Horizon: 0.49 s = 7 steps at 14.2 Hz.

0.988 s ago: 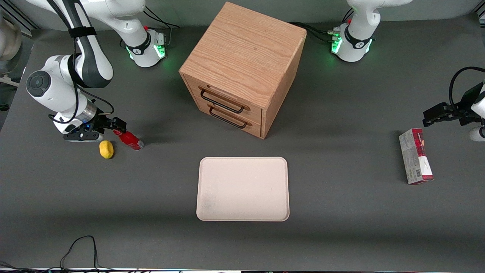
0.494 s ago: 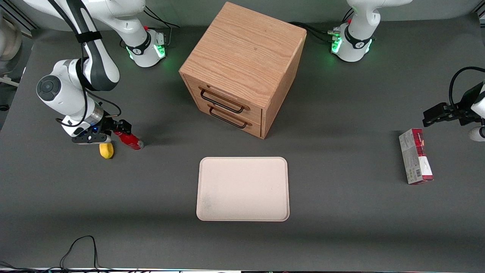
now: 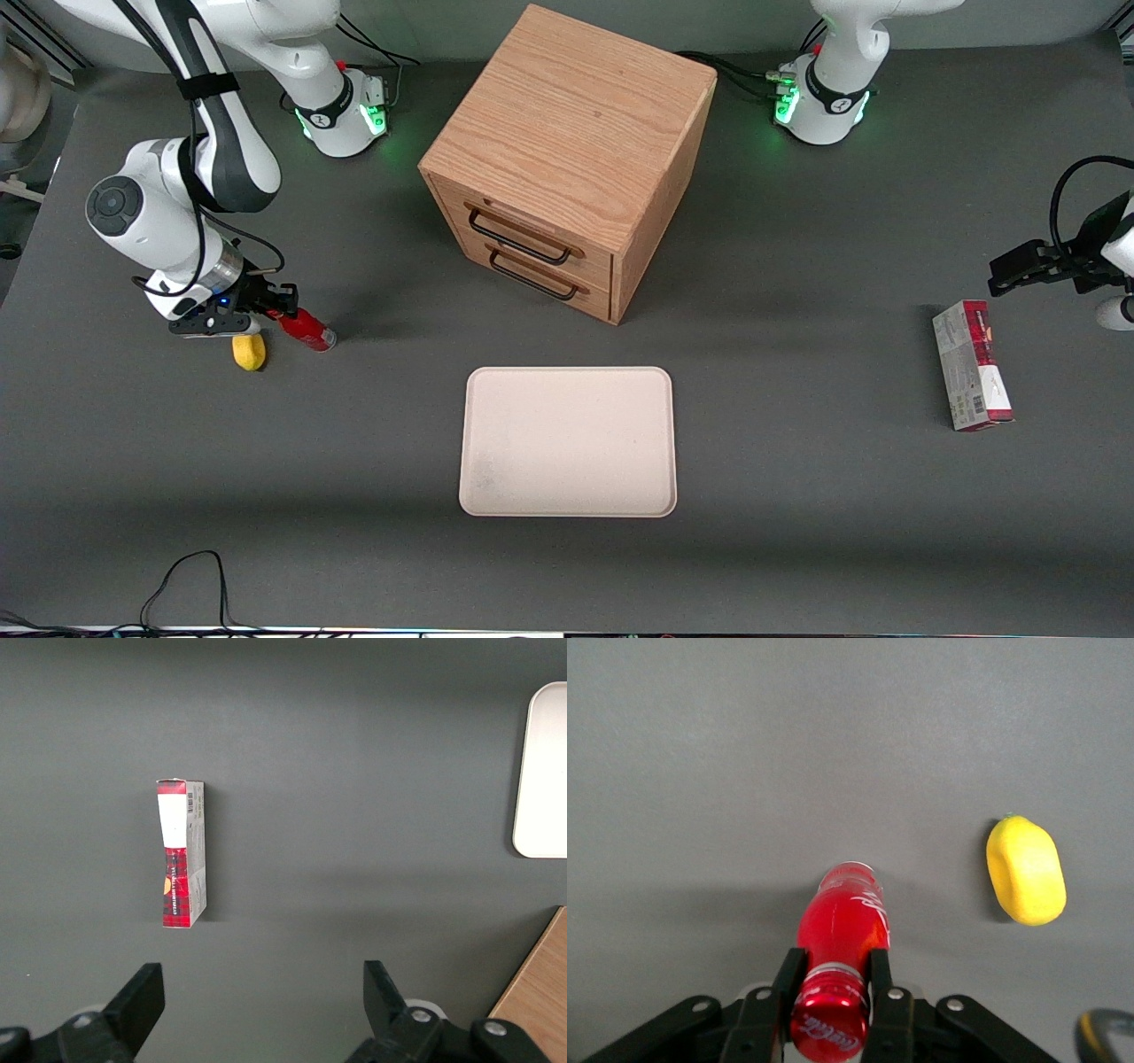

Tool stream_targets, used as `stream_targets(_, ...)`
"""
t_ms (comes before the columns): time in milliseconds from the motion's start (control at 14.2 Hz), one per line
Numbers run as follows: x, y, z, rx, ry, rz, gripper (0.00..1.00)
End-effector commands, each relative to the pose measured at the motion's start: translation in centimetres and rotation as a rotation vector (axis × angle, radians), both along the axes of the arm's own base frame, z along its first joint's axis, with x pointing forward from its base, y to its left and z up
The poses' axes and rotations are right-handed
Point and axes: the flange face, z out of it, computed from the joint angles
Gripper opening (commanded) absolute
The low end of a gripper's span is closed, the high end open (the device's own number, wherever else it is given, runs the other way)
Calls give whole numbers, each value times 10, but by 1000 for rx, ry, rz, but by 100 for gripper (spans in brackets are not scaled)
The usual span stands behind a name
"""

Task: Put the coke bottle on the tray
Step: 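Close the right gripper around the red bottle's cap end, then lift the red bottle and carry it over the cream tray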

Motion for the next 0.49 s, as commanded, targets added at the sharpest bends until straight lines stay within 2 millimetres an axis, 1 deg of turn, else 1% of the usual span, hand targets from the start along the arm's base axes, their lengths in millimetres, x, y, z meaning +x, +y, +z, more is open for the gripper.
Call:
stream_targets(0,34,9,60,35,-31,-53,0)
stream_targets(71,51,9,97,40,-16,-60,0)
stream_targets(141,63,9,134,44,-4,-60,0)
stream_targets(212,70,10,167,46,9,-59,0)
stream_targets(282,75,11,198,48,12,-65,0)
stream_targets(353,78,12,225,48,16,-104,0)
stream_targets(424,84,23,249,50,16,-127,0)
